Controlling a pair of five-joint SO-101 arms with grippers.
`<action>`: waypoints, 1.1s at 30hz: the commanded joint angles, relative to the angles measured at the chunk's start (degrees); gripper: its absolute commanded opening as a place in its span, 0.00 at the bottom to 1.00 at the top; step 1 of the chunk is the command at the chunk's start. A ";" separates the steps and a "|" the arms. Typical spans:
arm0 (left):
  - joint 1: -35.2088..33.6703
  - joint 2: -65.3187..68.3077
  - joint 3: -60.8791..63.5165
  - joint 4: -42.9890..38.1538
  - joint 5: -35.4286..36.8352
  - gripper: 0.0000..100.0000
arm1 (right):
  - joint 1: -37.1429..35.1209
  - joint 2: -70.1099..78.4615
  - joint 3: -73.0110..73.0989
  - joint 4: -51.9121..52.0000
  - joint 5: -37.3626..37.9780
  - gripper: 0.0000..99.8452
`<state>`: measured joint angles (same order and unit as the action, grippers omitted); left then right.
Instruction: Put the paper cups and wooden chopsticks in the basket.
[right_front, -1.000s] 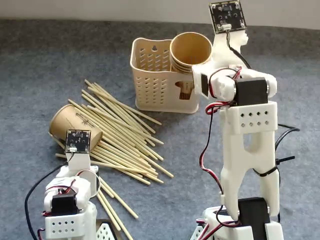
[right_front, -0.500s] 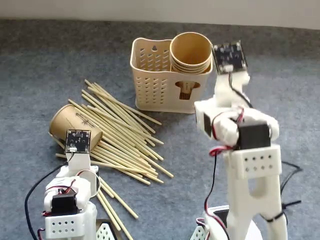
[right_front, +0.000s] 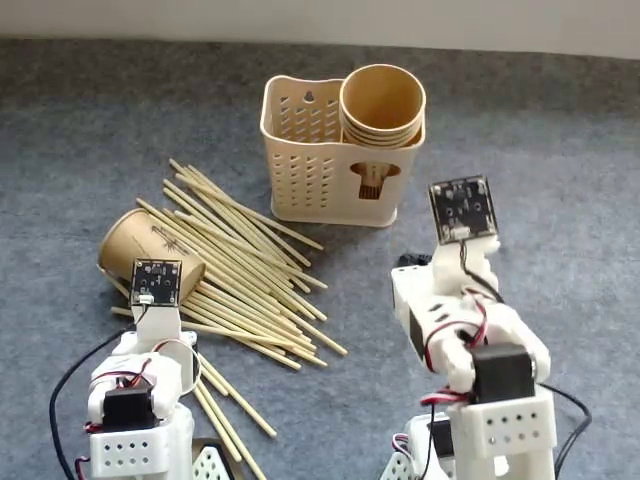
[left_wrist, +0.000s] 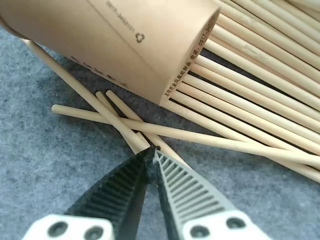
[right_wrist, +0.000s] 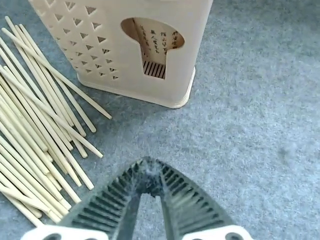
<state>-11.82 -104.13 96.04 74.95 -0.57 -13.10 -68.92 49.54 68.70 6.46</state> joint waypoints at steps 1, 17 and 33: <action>-0.04 -0.40 1.10 0.35 0.44 0.01 | -0.48 -5.93 3.47 -1.10 -0.35 0.01; -0.04 -0.40 1.10 0.35 0.44 0.01 | -0.57 -29.41 21.76 -1.54 -0.35 0.01; -0.04 -0.40 1.10 0.35 0.44 0.01 | -0.57 -36.44 29.05 4.26 -0.18 0.01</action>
<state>-11.82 -104.13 96.04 74.95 -0.57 -13.10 -104.97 78.99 70.81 6.46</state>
